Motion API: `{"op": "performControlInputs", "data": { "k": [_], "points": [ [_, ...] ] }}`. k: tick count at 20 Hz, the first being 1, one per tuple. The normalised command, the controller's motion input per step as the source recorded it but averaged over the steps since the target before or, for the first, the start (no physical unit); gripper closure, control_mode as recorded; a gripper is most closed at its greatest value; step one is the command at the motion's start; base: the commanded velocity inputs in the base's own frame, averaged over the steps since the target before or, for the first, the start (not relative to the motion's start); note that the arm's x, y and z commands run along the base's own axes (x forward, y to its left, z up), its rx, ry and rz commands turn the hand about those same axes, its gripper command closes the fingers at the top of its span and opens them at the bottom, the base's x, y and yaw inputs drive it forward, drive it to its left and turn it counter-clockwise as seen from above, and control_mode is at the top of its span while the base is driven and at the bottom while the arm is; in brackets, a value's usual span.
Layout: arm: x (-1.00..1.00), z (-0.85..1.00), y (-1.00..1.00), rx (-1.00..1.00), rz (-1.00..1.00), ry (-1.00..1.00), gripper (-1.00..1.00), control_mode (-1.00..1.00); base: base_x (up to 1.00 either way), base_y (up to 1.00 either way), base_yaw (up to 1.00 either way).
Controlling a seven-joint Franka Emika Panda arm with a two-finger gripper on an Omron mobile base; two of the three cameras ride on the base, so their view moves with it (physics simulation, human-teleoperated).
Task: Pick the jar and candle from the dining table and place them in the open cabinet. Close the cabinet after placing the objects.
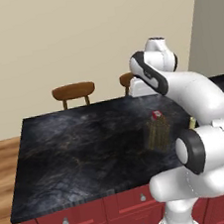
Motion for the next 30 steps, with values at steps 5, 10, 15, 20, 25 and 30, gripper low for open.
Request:
{"op": "performControlInputs", "data": {
  "k": [5, 10, 15, 20, 25, 30],
  "points": [
    [0.00, -0.38, -0.05, 0.02, 0.01, 0.04, -1.00, -1.00, 0.00, 0.00, 0.00],
    [0.01, -0.29, 0.00, 0.00, 0.01, 0.01, -1.00, -1.00, 0.00, 0.00, 0.00],
    [0.13, -0.34, 0.02, 0.00, 0.00, 0.04, -1.00, -1.00, 0.00, 0.00, 0.00],
    [0.06, -0.42, 0.00, 0.00, 0.00, 0.04, -1.00, -1.00, 0.00, 0.00, 0.00],
    [0.06, -0.50, 0.00, 0.01, 0.00, 0.04, -1.00, -1.00, 0.00, 0.00, 0.00],
    [0.08, -0.52, 0.03, 0.00, 0.00, 0.06, 1.00, -1.00, 0.00, 0.00, 0.00]
  ]
}}
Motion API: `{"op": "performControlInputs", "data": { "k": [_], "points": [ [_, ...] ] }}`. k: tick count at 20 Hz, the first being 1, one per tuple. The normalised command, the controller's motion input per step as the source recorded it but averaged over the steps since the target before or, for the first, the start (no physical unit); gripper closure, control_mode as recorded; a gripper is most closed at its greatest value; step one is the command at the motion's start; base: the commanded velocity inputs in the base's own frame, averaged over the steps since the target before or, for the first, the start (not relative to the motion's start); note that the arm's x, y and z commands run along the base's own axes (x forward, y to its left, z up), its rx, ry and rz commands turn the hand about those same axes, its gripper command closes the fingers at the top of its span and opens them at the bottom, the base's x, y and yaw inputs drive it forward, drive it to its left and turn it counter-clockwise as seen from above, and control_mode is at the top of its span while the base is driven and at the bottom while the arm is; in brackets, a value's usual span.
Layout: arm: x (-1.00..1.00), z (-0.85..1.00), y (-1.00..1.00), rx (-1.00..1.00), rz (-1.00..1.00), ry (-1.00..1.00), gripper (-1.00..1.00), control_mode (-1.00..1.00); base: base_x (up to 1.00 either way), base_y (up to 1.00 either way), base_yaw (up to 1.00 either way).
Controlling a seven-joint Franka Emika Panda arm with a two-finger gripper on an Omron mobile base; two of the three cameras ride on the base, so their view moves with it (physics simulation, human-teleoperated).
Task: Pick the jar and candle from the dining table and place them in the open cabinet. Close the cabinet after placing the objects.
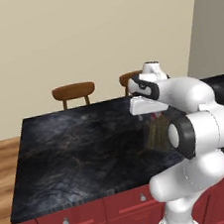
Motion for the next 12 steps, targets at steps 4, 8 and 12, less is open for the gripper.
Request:
{"op": "performControlInputs", "data": {
  "k": [4, 8, 12],
  "points": [
    [0.01, -0.41, 0.06, 0.00, 0.00, 0.07, 1.00, -1.00, 0.00, 0.00, 0.00],
    [0.03, -0.06, 0.08, 0.00, 0.00, 0.02, 1.00, -1.00, 0.00, 0.00, 0.00],
    [0.24, -0.02, 0.32, 0.00, 0.00, 0.00, 1.00, -1.00, 0.00, 0.00, 0.00]
  ]
}}
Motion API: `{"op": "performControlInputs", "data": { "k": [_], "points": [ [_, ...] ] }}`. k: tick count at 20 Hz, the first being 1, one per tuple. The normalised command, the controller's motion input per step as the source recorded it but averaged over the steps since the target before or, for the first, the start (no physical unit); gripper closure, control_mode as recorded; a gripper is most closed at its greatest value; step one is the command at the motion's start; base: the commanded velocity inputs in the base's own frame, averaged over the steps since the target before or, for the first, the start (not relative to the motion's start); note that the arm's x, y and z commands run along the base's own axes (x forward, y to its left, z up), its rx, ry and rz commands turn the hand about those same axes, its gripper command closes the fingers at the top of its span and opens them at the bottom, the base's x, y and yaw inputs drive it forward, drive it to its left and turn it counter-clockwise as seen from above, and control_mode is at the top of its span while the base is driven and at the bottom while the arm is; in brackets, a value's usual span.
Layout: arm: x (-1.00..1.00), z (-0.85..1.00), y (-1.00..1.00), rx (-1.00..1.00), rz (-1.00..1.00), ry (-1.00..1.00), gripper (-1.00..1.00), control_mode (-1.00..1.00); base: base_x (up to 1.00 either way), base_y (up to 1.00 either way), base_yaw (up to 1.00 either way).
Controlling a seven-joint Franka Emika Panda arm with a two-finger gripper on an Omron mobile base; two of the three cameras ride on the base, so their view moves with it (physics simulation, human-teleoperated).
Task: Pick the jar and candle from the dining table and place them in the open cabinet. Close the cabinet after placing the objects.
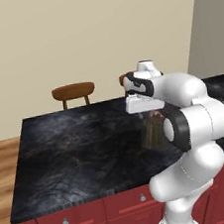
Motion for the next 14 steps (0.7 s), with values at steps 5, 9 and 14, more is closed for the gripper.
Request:
{"op": "performControlInputs", "data": {
  "k": [5, 9, 14],
  "points": [
    [0.15, 0.00, 0.25, 0.00, 0.01, 0.02, 1.00, -1.00, 0.00, 0.00, 0.00],
    [0.00, 0.00, 0.00, 0.00, 0.01, 0.00, 1.00, -1.00, 0.00, 0.00, 0.00],
    [-0.02, 0.11, 0.00, 0.00, 0.00, 0.00, 1.00, -1.00, 0.00, 0.00, 0.00]
  ]
}}
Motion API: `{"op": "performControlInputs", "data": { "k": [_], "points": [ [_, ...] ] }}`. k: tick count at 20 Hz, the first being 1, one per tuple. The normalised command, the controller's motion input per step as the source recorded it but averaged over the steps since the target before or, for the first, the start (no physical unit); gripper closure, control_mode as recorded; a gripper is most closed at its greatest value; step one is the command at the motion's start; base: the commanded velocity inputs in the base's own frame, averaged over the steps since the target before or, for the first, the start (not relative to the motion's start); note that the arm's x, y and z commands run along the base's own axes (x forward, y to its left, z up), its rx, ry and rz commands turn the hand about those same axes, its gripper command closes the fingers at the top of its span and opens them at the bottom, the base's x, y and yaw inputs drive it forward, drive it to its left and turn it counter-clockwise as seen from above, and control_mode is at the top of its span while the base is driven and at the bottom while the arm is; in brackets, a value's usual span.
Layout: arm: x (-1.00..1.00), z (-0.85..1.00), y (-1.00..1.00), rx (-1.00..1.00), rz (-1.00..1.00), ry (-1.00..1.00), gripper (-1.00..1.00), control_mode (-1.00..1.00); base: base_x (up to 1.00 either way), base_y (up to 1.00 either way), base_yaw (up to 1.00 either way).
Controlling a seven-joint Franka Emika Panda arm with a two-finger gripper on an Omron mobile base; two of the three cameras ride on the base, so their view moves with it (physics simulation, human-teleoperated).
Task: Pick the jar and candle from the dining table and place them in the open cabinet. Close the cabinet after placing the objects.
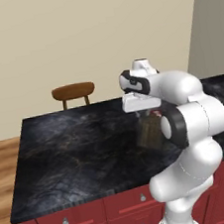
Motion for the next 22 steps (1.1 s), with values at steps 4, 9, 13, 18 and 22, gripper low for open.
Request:
{"op": "performControlInputs", "data": {
  "k": [4, 9, 13, 18, 22],
  "points": [
    [-0.08, 0.42, 0.00, -0.04, 0.00, 0.00, 1.00, -1.00, 0.00, 0.00, 0.00],
    [-0.21, 0.47, 0.00, -0.05, 0.00, 0.00, 1.00, -1.00, 0.00, 0.00, 0.00],
    [-0.33, 0.47, 0.00, -0.05, 0.00, 0.00, 1.00, -1.00, 0.00, 0.00, 0.00],
    [-0.50, 0.41, -0.04, -0.03, 0.00, -0.03, 1.00, -1.00, 0.00, 0.00, 0.00],
    [-0.38, 0.23, -0.08, -0.14, 0.00, -0.11, 1.00, -1.00, 0.00, 0.00, 0.00]
  ]
}}
